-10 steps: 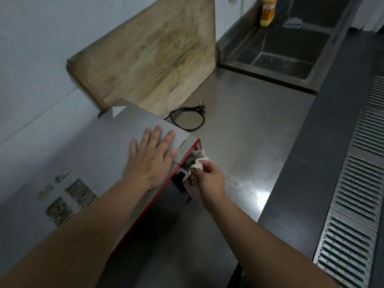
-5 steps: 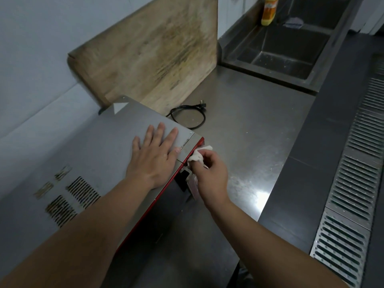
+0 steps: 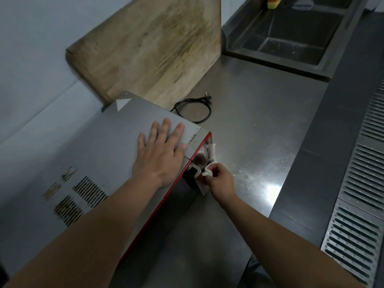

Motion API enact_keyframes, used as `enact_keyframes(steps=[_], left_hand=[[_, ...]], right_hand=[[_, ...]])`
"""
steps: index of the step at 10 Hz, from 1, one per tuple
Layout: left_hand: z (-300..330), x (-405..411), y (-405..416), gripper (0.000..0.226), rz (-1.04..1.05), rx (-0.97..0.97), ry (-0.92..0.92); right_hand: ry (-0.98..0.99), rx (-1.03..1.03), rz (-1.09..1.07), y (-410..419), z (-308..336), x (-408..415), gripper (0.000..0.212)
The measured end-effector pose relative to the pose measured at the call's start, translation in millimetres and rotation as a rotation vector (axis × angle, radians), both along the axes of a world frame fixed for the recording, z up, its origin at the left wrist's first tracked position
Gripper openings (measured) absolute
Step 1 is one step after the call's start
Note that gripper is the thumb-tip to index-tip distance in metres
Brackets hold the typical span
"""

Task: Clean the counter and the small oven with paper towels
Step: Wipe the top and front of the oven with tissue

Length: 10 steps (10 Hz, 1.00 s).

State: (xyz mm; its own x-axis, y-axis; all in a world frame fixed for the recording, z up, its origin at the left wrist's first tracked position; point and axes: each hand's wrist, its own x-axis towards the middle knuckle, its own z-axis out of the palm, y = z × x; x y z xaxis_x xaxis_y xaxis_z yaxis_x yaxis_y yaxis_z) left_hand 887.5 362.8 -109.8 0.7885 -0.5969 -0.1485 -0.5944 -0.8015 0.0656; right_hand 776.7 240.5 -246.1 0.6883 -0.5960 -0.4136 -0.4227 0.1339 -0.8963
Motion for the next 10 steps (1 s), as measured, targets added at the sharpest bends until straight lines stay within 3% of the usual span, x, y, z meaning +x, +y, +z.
enact_keyframes(steps=[1,3,4,7,10], left_hand=[[0,1,0,0.058,0.001,0.009,0.003],[3,0,-2,0.059,-0.002,0.007,-0.004],[3,-1,-2,0.059,-0.003,0.012,-0.007],[0,0,-1,0.058,0.004,0.006,-0.005],[1,0,-2,0.059,0.001,0.001,-0.003]], right_hand=[[-0.040,0.006,-0.043,4,6,-2,0.013],[-0.392,0.007,-0.066,5,55,-7,0.014],[-0.408,-0.069,-0.025,2,53,-3,0.013],[-0.076,-0.083,0.089,-3,-21,-4,0.022],[-0.068,-0.212,0.141,-12,-8,-3,0.022]])
